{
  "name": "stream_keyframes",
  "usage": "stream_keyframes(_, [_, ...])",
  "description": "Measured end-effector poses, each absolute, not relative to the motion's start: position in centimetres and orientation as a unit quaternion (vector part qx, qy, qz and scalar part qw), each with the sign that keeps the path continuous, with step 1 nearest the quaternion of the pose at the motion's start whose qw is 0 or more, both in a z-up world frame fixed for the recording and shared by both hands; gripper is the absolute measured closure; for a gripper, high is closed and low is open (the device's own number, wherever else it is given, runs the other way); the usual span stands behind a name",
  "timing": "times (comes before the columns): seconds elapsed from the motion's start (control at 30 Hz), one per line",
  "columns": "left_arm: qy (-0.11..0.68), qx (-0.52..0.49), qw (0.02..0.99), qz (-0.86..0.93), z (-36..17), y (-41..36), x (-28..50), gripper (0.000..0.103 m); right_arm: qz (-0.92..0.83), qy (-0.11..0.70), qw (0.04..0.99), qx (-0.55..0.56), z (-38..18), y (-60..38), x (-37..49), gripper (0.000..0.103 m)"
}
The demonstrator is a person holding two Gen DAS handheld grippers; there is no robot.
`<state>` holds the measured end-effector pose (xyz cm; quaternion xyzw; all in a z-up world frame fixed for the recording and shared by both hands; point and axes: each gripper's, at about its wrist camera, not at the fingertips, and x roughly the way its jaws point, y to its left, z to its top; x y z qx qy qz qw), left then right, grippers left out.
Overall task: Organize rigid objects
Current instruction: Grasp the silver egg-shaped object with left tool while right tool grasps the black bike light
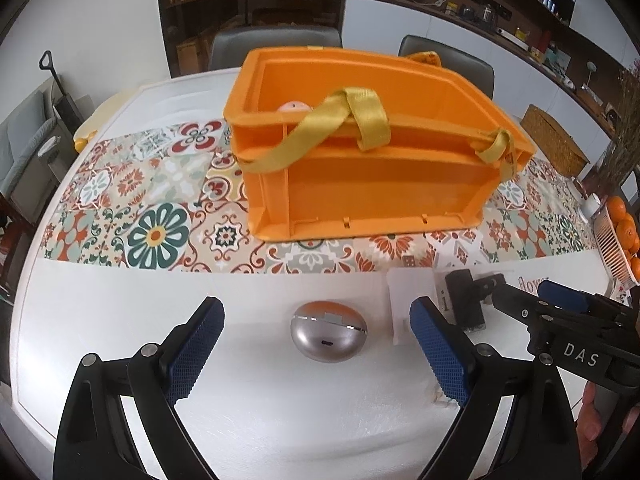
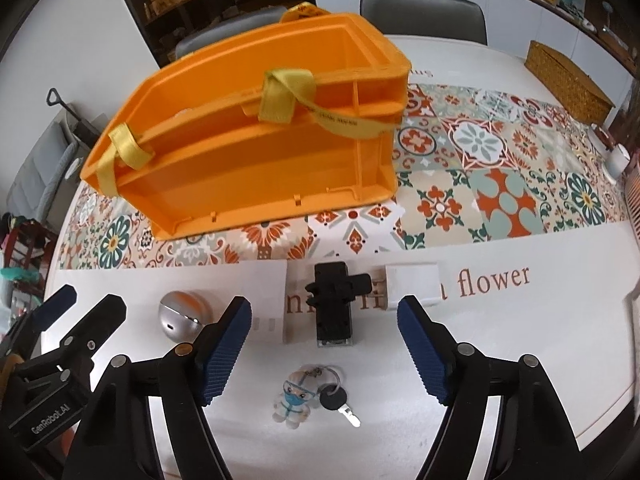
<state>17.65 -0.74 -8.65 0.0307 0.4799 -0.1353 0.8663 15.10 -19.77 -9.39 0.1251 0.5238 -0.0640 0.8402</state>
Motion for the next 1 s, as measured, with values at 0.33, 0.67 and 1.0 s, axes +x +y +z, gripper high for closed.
stream_keyframes(0.33, [0.496,0.043,0.856,-0.139,-11.2,-1.1,17.6,0.008,-0.062,0.545,0.827,0.123,-12.1,-19.7,15.2,0.036])
stream_keyframes(0.67, [0.517,0.047,0.843,-0.142,-14.0,-1.2,17.9,0.008,-0.063,0.562,0.815,0.127,-14.3,-20.0,15.5,0.04])
stream_keyframes(1.0, [0.527,0.056,0.836,-0.145,-16.4,-1.7,18.5,0.01,-0.068,0.563,0.815,0.118,-15.3,-20.1,16.3,0.043])
